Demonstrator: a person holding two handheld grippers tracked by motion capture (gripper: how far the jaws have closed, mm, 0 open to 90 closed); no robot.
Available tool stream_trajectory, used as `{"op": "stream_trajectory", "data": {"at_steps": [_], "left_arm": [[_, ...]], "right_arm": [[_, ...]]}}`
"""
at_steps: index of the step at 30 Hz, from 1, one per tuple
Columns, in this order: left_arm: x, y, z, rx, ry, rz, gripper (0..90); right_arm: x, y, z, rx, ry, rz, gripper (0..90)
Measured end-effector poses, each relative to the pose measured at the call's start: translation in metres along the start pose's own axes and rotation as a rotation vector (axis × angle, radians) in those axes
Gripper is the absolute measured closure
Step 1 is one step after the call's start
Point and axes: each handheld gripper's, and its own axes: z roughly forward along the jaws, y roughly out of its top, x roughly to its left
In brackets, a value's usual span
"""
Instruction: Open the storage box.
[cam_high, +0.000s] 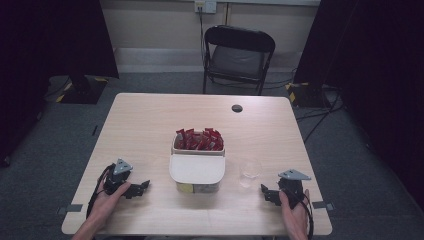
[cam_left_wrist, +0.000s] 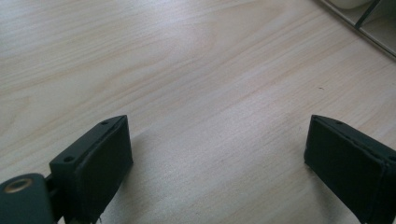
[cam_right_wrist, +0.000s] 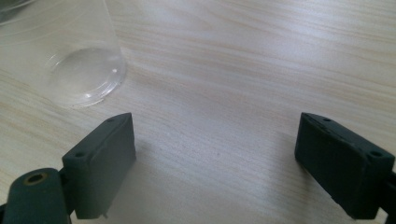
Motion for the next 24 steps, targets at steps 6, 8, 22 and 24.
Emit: {"op": "stream_trajectory", "data": {"at_steps": [6,8,22,24], "left_arm": [[-0.0007,0.0002,0.0003,-0.004,0.004,-0.012,7.1],[0.0001,0.0004,0.0002,-0.004,0.005,-0.007,8.1],[-0.0001,0.0011,-0.0047,-0.014,-0.004,-0.030,15.9],[-0.0013,0.0018,-0.0064,-0.026,-0.018,-0.041,16.0]], "right_arm": [[-0.0006,0.0007,0.0008,0.004,0.001,-0.002,9.9],[-0.0008,0.0008,0.0012,0.004,0.003,-0.002,9.7],[-0.0001,0.0001,0.0003,0.005,-0.004,0.005,9.7],[-0.0003,-0.0001,0.0001,0.007,0.000,0.002,9.1]]}}
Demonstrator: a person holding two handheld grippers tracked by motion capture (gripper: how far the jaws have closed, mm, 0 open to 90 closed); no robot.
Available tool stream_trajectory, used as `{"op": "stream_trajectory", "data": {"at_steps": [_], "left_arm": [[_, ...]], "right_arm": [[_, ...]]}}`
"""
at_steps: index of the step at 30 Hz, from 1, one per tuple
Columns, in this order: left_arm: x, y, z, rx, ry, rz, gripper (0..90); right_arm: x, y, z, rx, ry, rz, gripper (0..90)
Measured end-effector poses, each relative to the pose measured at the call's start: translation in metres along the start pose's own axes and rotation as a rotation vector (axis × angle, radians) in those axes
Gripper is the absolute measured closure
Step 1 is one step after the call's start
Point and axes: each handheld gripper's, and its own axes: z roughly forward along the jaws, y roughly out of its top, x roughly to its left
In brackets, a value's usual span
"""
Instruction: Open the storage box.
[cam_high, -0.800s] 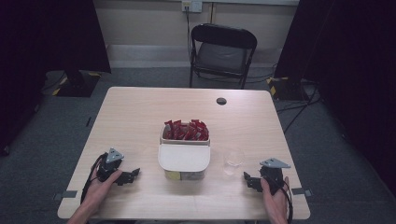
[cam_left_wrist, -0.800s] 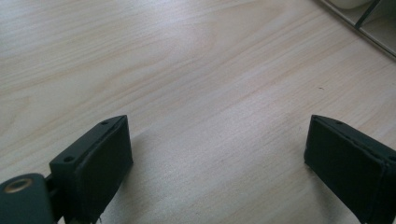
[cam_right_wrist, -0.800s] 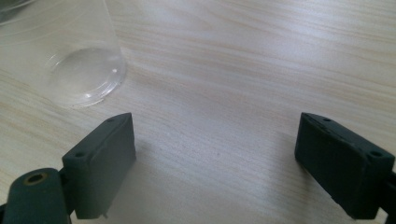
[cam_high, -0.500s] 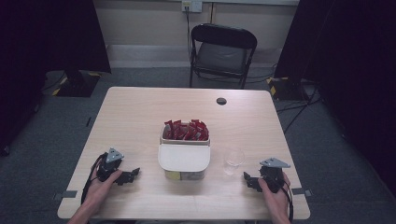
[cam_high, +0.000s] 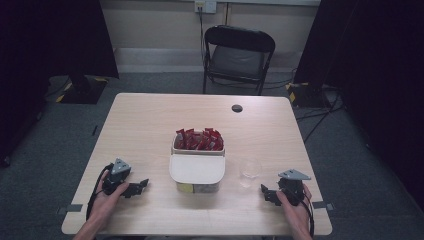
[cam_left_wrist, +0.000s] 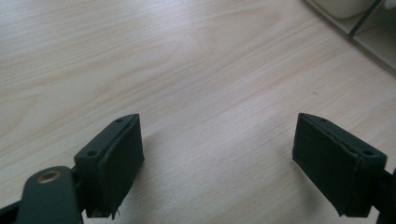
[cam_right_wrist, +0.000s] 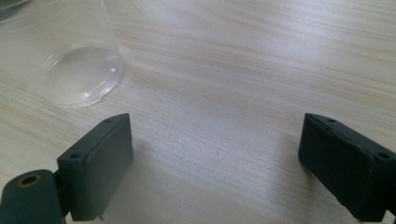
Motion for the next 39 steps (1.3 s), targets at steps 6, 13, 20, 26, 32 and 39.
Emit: {"op": "stream_trajectory", "data": {"at_steps": [6,13,20,26,32,39], "left_arm": [[-0.003,0.002,-0.004,-0.007,-0.034,-0.002,16.2],[-0.012,0.009,-0.009,-0.028,-0.091,-0.008,16.4],[-0.023,0.015,-0.010,-0.058,-0.129,0.024,16.5],[-0.030,0.020,-0.011,-0.063,-0.178,0.054,16.5],[-0.041,0.026,-0.009,-0.065,-0.225,0.057,16.5],[-0.050,0.036,-0.008,-0.068,-0.266,0.058,16.7]], "right_arm": [[0.000,0.000,0.000,0.002,0.006,-0.003,8.5],[0.000,0.000,0.000,0.002,0.004,-0.005,8.2],[0.000,0.000,0.000,0.003,0.001,-0.005,7.9],[0.000,0.000,0.000,0.003,0.000,-0.005,7.8],[0.000,0.000,0.000,0.003,0.000,-0.005,7.8],[0.000,0.000,0.000,0.005,-0.002,-0.005,7.3]]}}
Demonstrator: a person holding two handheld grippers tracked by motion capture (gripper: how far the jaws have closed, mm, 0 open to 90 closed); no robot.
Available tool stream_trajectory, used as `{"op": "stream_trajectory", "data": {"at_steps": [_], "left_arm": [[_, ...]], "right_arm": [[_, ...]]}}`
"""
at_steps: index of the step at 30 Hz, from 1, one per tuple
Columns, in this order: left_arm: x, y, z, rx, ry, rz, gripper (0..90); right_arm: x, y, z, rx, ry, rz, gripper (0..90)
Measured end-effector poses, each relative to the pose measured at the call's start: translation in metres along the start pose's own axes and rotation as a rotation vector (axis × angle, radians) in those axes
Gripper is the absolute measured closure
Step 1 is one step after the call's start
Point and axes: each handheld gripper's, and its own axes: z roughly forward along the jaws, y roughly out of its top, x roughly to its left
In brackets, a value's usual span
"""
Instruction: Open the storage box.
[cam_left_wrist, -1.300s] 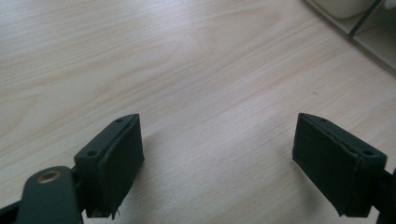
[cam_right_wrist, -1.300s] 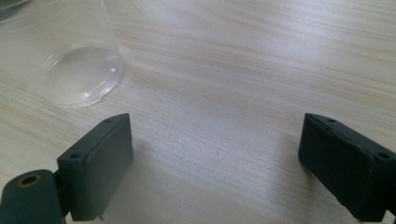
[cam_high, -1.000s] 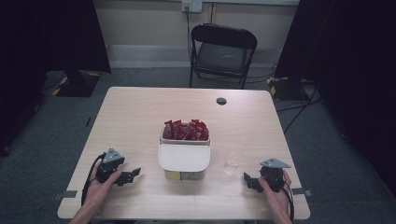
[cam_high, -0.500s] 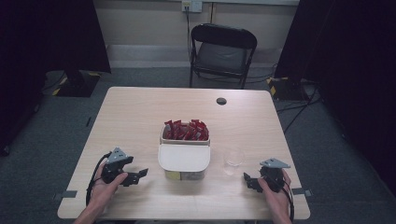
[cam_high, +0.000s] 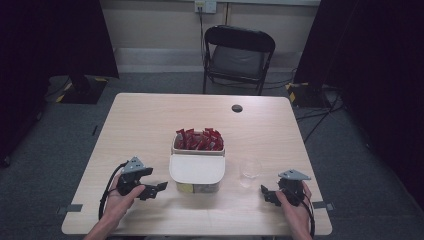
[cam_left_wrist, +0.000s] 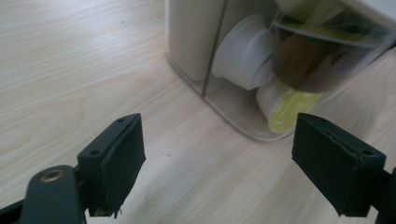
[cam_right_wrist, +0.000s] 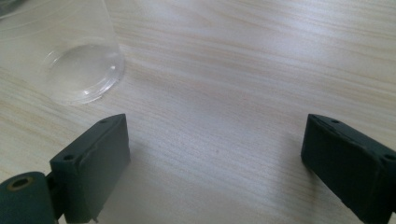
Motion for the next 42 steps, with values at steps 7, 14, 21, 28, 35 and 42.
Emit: {"op": "stream_trajectory", "data": {"at_steps": [7,14,21,28,35,42], "left_arm": [[-0.008,0.007,0.004,0.002,-0.033,0.026,16.7],[-0.009,0.015,0.005,-0.006,-0.045,0.032,16.4],[-0.011,0.018,0.006,-0.008,-0.059,0.029,16.1],[-0.011,0.022,0.002,-0.027,-0.078,0.027,15.7],[-0.013,0.026,0.001,-0.040,-0.107,0.015,16.4],[-0.017,0.032,0.002,-0.042,-0.122,0.037,15.7]], "right_arm": [[0.000,0.000,0.000,0.000,-0.001,0.000,7.2],[0.000,0.000,0.000,0.000,-0.001,0.000,7.2],[0.000,0.000,0.000,0.000,0.000,0.001,7.2],[0.000,0.000,0.000,-0.001,0.001,-0.001,7.1],[0.000,0.000,0.000,0.000,0.001,-0.003,7.0],[-0.001,0.000,0.000,0.000,0.003,-0.005,6.9]]}}
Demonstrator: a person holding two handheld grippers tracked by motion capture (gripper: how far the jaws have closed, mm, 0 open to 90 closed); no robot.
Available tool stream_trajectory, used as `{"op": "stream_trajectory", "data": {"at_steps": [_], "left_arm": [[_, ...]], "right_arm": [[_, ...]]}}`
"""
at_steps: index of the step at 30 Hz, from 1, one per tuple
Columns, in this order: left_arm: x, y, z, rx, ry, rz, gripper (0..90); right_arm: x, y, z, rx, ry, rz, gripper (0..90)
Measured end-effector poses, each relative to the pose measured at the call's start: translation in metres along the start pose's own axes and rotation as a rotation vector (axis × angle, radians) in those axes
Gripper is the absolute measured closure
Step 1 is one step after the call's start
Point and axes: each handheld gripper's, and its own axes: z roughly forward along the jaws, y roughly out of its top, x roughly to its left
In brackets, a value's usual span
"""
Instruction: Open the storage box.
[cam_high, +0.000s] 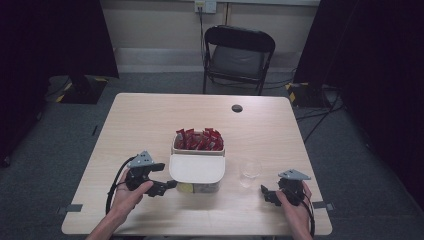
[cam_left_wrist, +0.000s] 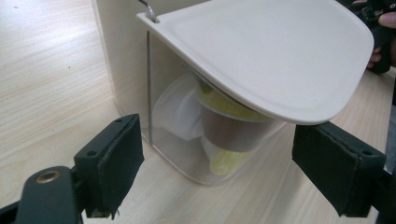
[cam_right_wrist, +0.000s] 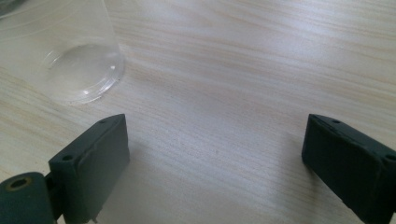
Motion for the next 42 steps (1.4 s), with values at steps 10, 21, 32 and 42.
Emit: {"op": "stream_trajectory", "data": {"at_steps": [10,21,32,42], "left_arm": [[-0.001,0.008,-0.003,-0.017,-0.014,-0.001,16.0],[-0.001,0.013,-0.004,-0.015,-0.024,-0.005,16.5],[0.001,0.020,-0.003,-0.019,-0.025,0.000,15.9],[0.002,0.028,-0.006,-0.066,-0.023,-0.012,16.8]], "right_arm": [[0.000,0.000,0.000,0.000,0.001,-0.001,6.9],[0.000,0.000,0.000,0.000,0.000,0.000,6.9],[0.000,0.000,0.000,0.000,0.001,-0.001,6.9],[0.000,0.000,0.000,0.000,0.001,-0.001,6.9]]}}
